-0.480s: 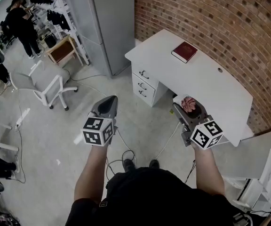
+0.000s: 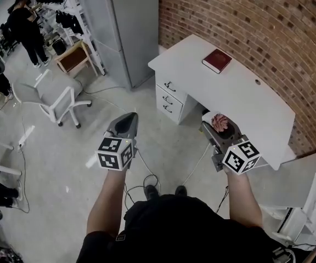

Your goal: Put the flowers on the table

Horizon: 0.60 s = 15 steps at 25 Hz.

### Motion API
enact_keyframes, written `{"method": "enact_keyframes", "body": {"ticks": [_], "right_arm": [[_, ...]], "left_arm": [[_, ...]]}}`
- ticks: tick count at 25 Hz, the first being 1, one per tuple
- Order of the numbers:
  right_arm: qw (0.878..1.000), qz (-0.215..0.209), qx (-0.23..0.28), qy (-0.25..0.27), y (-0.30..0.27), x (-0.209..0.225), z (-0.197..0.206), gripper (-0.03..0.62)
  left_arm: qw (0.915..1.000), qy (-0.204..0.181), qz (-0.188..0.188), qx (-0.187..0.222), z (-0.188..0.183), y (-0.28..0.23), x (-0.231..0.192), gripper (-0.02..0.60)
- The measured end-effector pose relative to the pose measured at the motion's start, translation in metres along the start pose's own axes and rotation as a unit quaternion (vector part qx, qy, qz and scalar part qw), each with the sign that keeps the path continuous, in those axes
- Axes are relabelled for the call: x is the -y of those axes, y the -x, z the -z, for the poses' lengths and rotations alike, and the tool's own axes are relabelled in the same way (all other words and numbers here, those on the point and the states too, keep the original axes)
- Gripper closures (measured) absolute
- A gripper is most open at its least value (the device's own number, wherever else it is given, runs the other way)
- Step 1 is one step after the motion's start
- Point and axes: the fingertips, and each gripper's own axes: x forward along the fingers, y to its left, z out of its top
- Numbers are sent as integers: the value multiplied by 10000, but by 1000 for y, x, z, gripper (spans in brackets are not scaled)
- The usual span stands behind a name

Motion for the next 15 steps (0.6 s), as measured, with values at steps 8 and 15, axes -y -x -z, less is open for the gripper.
{"method": "enact_keyframes", "body": {"ticks": [8, 15], "right_arm": [[9999, -69, 100, 0, -30, -23, -4, 327], [9997, -212, 100, -57, -56, -53, -4, 327]], "left_arm": [[9999, 14, -131, 47, 2, 20, -34, 571], [9998, 58, -177, 69, 5, 35, -67, 571]]}}
